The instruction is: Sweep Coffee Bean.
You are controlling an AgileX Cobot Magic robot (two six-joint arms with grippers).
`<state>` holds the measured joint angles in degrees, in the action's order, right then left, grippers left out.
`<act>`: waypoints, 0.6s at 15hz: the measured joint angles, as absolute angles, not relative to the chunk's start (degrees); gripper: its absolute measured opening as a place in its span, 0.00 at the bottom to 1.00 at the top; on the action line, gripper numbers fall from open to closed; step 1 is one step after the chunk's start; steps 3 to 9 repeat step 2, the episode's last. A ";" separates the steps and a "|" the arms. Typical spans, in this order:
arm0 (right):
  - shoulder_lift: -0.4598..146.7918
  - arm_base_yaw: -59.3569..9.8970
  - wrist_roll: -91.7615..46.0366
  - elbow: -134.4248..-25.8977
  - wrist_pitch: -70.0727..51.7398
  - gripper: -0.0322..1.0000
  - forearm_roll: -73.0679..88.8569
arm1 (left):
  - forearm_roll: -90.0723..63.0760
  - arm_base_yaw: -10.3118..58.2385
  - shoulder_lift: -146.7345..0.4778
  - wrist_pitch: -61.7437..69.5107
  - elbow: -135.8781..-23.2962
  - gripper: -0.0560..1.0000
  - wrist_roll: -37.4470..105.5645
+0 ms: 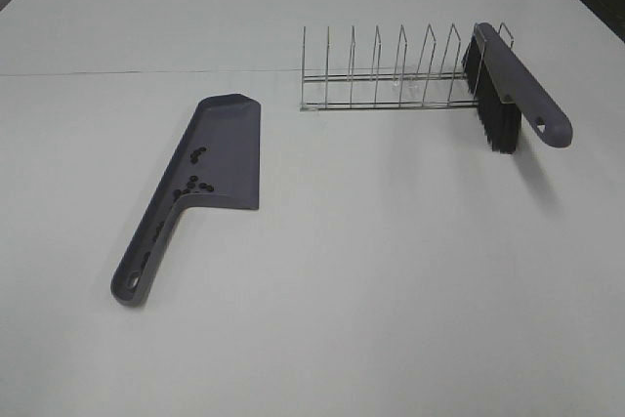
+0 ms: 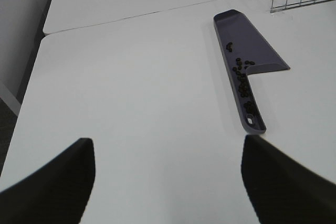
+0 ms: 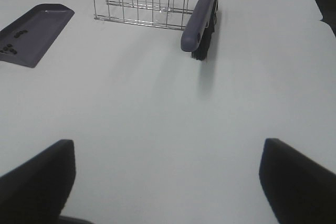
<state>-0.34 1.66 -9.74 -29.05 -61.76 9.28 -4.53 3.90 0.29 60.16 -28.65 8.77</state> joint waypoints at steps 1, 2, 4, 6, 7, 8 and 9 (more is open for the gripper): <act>-0.34 1.66 -9.74 -29.05 -61.76 0.81 9.28 | -4.53 3.90 0.29 60.16 -28.65 0.73 8.77; -0.34 1.66 -9.74 -29.05 -61.76 0.81 9.28 | -4.53 3.90 0.29 60.16 -28.65 0.73 8.77; -0.34 1.66 -9.74 -29.05 -61.76 0.81 9.28 | -4.53 3.90 0.29 60.16 -28.65 0.73 8.77; -0.34 1.66 -9.74 -29.05 -61.76 0.81 9.28 | -4.53 3.90 0.29 60.16 -28.65 0.73 8.77; -0.34 1.66 -9.74 -29.05 -61.76 0.81 9.28 | -4.53 3.90 0.29 60.16 -28.65 0.73 8.77; -0.34 1.66 -9.74 -29.05 -61.76 0.81 9.28 | -4.53 3.90 0.29 60.16 -28.65 0.73 8.77; -0.34 1.66 -9.74 -29.05 -61.76 0.81 9.28 | -4.53 3.90 0.29 60.16 -28.65 0.73 8.77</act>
